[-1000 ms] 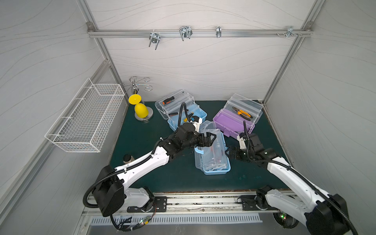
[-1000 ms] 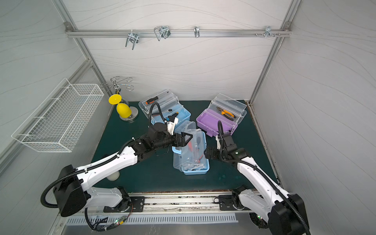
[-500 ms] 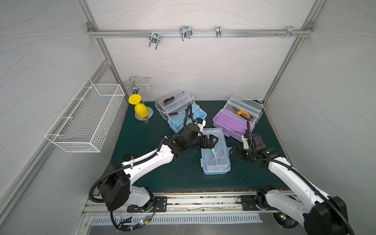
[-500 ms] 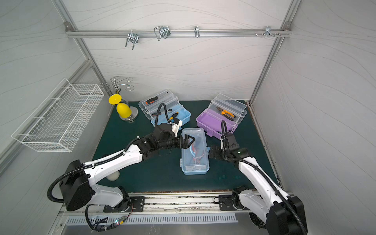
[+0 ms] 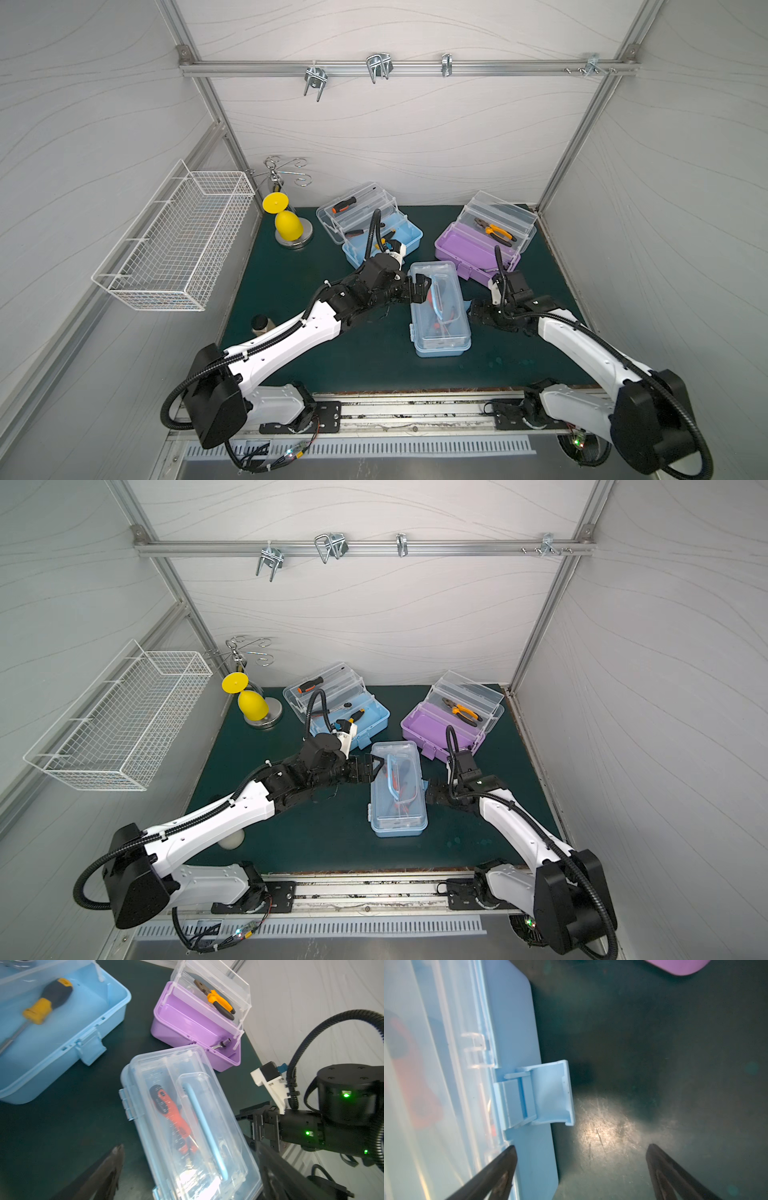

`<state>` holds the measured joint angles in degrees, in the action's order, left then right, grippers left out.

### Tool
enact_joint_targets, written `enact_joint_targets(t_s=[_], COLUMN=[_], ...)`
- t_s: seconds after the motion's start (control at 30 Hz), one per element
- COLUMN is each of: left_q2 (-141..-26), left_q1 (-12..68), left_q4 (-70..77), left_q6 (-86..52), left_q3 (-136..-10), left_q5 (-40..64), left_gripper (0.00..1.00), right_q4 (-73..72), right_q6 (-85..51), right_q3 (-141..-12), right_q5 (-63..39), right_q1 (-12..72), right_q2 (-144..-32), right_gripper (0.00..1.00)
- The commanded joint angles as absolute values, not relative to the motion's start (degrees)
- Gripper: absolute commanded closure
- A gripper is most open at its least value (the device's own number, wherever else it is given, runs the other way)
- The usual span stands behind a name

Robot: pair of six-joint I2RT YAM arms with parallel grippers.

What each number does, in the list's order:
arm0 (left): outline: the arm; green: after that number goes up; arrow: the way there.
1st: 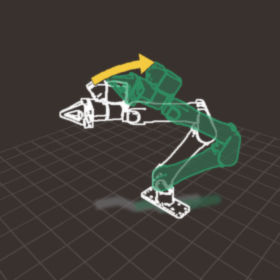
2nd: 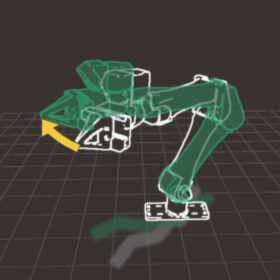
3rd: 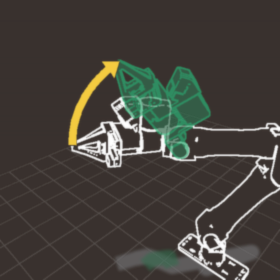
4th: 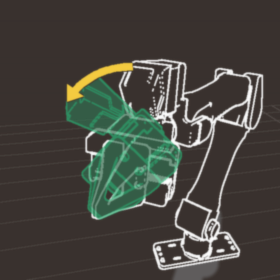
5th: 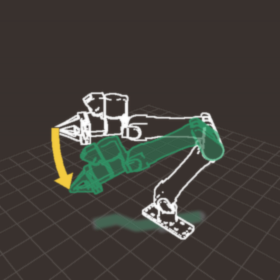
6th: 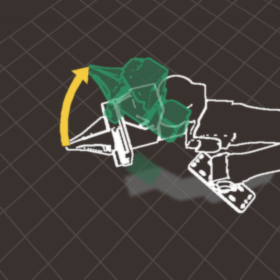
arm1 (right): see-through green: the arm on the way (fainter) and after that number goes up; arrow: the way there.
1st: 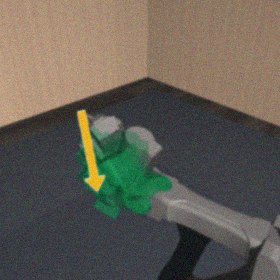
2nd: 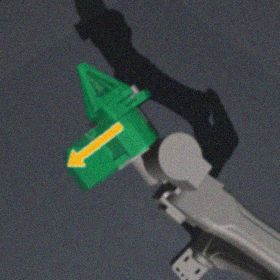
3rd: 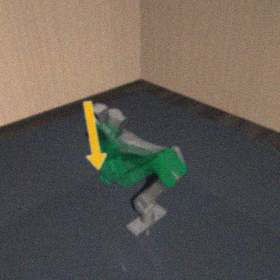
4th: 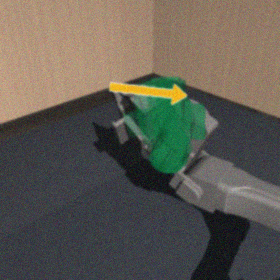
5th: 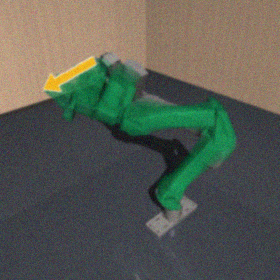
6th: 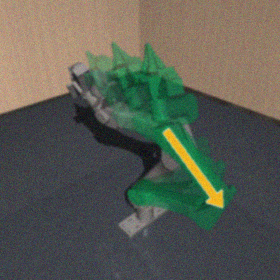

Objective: Close toolboxes
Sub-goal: Close the toolbox lid.

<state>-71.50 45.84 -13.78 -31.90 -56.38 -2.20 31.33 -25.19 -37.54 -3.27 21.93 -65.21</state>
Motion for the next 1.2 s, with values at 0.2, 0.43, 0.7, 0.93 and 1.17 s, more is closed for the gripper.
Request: enact_joint_targets(t_s=[0.2,0.43,0.7,0.93,1.17], left_q2=[-64.29,-62.89,-69.78,-80.68,-86.25], left_q1=[39.17,37.35,39.91,46.49,52.91], left_q4=[-24.66,-25.64,-23.6,-29.09,-34.21], left_q6=[-35.4,-33.13,-30.8,-28.36,-24.69], left_q3=[-52.11,-50.32,-54.95,-63.63,-69.92], left_q5=[-9.43,-9.05,-6.08,-11.05,-17.66], left_gripper=[0.0,0.0,0.0,0.0,0.0], right_q4=[26.53,21.8,28.78,32.1,35.11], right_q6=[-26.33,-27.85,-29.0,-28.8,-28.34], right_q3=[-40.14,-41.2,-41.91,-40.11,-38.79], right_q5=[-7.54,-10.72,-1.98,-1.4,-0.62], right_q1=[30.07,33.22,33.02,28.8,24.09], right_q2=[-70.08,-73.63,-68.03,-61.58,-58.59], right_gripper=[0.02,0.02,0.01,0.01,0.01])
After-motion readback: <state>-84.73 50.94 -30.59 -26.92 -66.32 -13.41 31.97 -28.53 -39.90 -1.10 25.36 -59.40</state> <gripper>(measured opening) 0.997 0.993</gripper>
